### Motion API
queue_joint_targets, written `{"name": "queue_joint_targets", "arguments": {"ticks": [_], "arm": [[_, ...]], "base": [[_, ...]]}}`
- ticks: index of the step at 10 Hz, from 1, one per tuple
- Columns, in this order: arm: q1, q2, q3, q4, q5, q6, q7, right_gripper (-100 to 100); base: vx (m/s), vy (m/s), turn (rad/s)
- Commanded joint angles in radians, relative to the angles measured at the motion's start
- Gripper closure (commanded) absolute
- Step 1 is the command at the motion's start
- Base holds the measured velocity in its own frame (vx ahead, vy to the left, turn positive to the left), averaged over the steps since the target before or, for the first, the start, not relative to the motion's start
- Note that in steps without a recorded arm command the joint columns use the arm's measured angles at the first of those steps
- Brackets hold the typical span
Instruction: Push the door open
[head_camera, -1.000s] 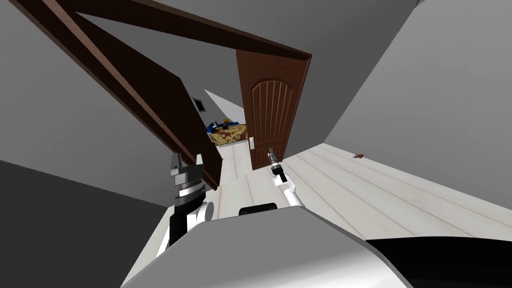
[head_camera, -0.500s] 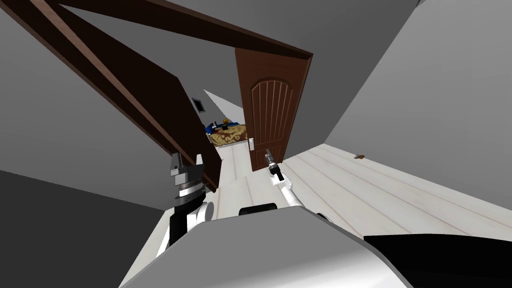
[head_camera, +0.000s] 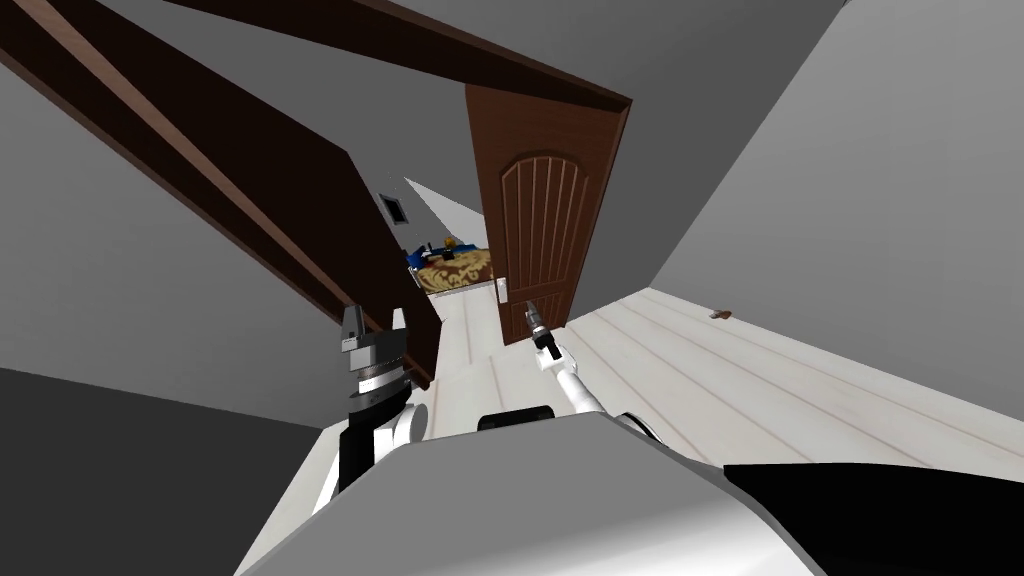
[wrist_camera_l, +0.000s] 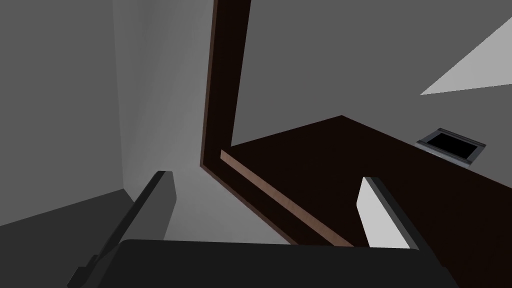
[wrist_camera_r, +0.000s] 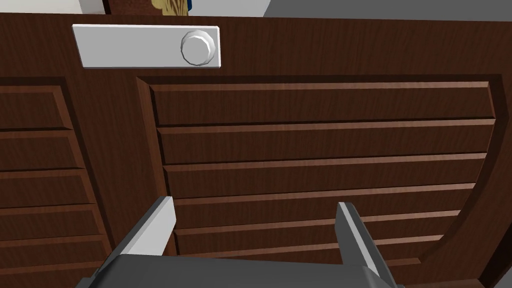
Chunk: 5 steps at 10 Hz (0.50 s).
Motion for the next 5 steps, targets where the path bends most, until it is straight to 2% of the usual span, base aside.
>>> {"name": "queue_joint_targets", "arguments": {"ticks": [1, 2, 5], "arm": [[-0.029, 0.007, 0.007, 0.049, 0.0, 0.005, -0.003, -100], [-0.029, 0.007, 0.007, 0.049, 0.0, 0.005, -0.003, -100], [-0.078, 0.019, 0.019, 0.135, -0.001, 0.008, -0.009, -100]], "base": [[0.084, -0.03, -0.008], [0.058, -0.015, 0.003], [0.076, 0.0, -0.007]]}}
